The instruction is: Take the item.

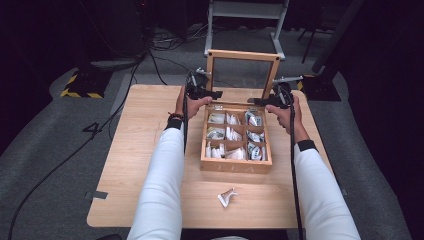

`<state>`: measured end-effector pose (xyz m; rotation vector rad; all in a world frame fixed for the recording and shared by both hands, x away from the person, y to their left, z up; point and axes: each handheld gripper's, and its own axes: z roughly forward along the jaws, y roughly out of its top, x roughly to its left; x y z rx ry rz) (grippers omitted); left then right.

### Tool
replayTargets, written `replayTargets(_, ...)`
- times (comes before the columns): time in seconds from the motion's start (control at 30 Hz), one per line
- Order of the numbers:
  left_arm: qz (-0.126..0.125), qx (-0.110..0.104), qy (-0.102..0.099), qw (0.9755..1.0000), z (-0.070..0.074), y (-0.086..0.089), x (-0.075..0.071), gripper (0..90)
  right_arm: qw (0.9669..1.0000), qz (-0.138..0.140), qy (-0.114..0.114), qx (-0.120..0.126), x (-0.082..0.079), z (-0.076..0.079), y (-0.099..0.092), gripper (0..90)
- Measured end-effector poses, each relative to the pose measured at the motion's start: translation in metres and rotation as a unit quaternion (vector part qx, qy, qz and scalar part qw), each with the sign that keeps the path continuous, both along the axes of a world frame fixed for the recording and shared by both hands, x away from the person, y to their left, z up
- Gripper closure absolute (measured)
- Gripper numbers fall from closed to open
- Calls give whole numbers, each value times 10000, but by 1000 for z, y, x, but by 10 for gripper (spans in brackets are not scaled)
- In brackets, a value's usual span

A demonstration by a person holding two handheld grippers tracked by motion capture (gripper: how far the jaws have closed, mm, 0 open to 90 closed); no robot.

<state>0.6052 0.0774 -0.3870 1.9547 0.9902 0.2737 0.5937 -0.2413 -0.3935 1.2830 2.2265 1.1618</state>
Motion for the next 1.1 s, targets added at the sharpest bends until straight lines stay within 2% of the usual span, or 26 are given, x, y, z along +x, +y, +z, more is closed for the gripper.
replayTargets(0.13,-13,-8,-158,9999,8,3,-7,393,10000,50,-56,-42,-3,5,-1,377)
replayTargets(0.3,-9,30,-292,9996,13,5,-17,454,9995,66,-300,73,-11,15,-3,418)
replayTargets(0.4,-93,10,-310,9995,17,7,-23,452,9991,135,-395,106,-16,20,-5,437)
replayTargets(0.43,-68,59,-342,9994,20,6,-26,452,9990,153,-417,97,-18,22,-5,448)
replayTargets(0.53,25,7,-428,9991,28,8,-35,463,9984,200,-504,151,-23,28,-7,453)
replayTargets(0.67,-25,-13,-617,9981,40,12,-44,486,9976,209,-646,113,-31,33,-8,472)
replayTargets(0.73,-55,42,-688,9976,45,11,-49,485,9973,218,-693,108,-34,34,-9,483)
replayTargets(0.83,-26,111,-735,9972,46,11,-55,487,9970,256,-725,135,-39,35,-12,498)
replayTargets(1.0,-32,40,-789,9969,50,13,-64,489,9962,335,-808,55,-47,39,-15,514)
replayTargets(1.1,-43,47,-859,9963,55,13,-70,486,9953,339,-890,166,-53,44,-18,504)
